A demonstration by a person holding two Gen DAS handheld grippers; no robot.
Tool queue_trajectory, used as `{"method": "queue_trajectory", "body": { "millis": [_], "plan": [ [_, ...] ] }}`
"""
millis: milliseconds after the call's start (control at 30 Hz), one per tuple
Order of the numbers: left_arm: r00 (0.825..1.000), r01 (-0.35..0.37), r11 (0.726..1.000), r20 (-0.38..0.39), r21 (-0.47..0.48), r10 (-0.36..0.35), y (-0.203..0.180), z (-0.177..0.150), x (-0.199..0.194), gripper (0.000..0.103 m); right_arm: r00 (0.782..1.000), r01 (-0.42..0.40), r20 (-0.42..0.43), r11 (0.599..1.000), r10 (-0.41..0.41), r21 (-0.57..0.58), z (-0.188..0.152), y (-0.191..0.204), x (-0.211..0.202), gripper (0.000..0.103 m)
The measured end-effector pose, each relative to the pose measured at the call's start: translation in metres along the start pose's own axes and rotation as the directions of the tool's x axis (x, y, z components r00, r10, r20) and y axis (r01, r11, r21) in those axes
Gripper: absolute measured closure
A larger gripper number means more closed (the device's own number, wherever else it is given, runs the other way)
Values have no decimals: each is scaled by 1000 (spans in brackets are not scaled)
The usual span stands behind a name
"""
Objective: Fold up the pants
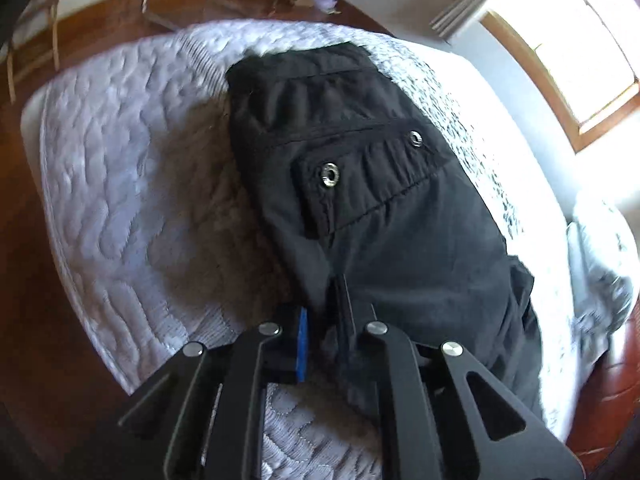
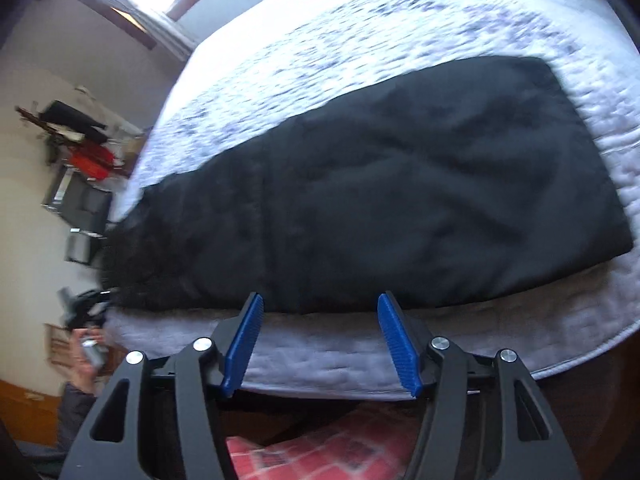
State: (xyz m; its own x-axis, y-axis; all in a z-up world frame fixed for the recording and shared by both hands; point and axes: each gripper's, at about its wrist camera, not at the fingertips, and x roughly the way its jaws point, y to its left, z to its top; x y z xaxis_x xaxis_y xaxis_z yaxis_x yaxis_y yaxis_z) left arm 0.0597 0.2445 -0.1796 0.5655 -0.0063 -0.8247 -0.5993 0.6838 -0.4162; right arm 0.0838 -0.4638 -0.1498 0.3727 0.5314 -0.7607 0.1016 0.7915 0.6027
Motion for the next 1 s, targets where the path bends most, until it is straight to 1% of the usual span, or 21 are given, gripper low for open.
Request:
{"method": "queue_trajectory", "body": {
  "millis": [67, 133, 167, 233, 300, 333, 367, 433, 467, 533, 600, 633, 667, 700, 733, 800, 867, 900, 933, 967, 1000],
  "plan": [
    [1000, 10, 1000, 4, -17, -9, -1, 0, -6, 89, 990, -133, -39, 991, 134, 26, -4, 12, 17, 42],
    [1000, 25, 999, 9, -38, -25, 2, -1, -13, 89, 970, -217, -89, 972, 225, 88, -8, 16, 38, 42],
    [999, 32, 999, 12, -40, -31, 5, -2, -17, 89, 964, -232, -104, 966, 244, 117, -10, 16, 48, 43],
    [999, 39, 998, 11, -41, -38, 8, -5, -24, 83, 948, -260, -139, 949, 285, 176, -13, 17, 70, 44],
    [999, 47, 998, 11, -40, -47, 12, -9, -31, 79, 937, -270, -163, 938, 308, 216, -14, 17, 87, 48],
    [999, 51, 998, 6, -37, -51, 13, -13, -33, 78, 936, -268, -169, 934, 310, 235, -13, 17, 94, 49],
    [999, 53, 998, 2, -34, -53, 15, -14, -35, 77, 938, -261, -163, 932, 307, 253, -11, 17, 102, 52],
    [999, 51, 998, -7, -24, -51, 15, -20, -36, 73, 950, -237, -133, 930, 282, 279, -3, 14, 109, 53],
    [999, 49, 999, -11, -19, -49, 15, -22, -35, 71, 953, -232, -123, 929, 277, 289, 0, 13, 111, 54],
    [998, 49, 999, -27, -11, -50, 13, -28, -32, 69, 961, -204, -112, 923, 252, 325, 8, 9, 117, 60],
    [997, 57, 998, -47, -1, -57, 11, -32, -28, 67, 968, -198, -83, 925, 237, 325, 13, 6, 114, 74],
    [997, 60, 998, -54, 6, -59, 9, -35, -26, 67, 974, -191, -61, 932, 220, 307, 15, 5, 110, 79],
    [996, 64, 998, -61, 11, -63, 6, -37, -24, 67, 978, -181, -51, 940, 204, 289, 14, 7, 107, 91],
    [996, 68, 998, -66, 17, -66, 3, -39, -23, 65, 980, -179, -41, 946, 197, 271, 14, 9, 103, 93],
    [995, 71, 997, -70, 24, -70, 0, -41, -22, 64, 980, -185, -26, 950, 197, 252, 15, 12, 98, 94],
    [995, 70, 997, -71, 37, -67, -6, -43, -19, 58, 985, -157, -36, 961, 170, 227, 11, 18, 97, 95],
    [995, 65, 996, -79, 53, -61, -14, -45, -14, 58, 991, -58, -109, 979, 80, 193, 7, 17, 108, 95],
    [995, 65, 996, -84, 57, -60, -16, -45, -13, 58, 990, -47, -124, 978, 73, 201, 4, 16, 111, 95],
    [994, 65, 996, -88, 59, -60, -18, -46, -12, 57, 987, -62, -132, 973, 93, 224, 2, 12, 114, 95],
    [994, 67, 996, -92, 59, -61, -21, -47, -12, 53, 985, -80, -129, 971, 111, 227, 2, 11, 112, 95],
    [994, 67, 996, -93, 60, -62, -23, -47, -12, 51, 985, -90, -127, 972, 119, 217, 3, 12, 109, 90]
  ]
}}
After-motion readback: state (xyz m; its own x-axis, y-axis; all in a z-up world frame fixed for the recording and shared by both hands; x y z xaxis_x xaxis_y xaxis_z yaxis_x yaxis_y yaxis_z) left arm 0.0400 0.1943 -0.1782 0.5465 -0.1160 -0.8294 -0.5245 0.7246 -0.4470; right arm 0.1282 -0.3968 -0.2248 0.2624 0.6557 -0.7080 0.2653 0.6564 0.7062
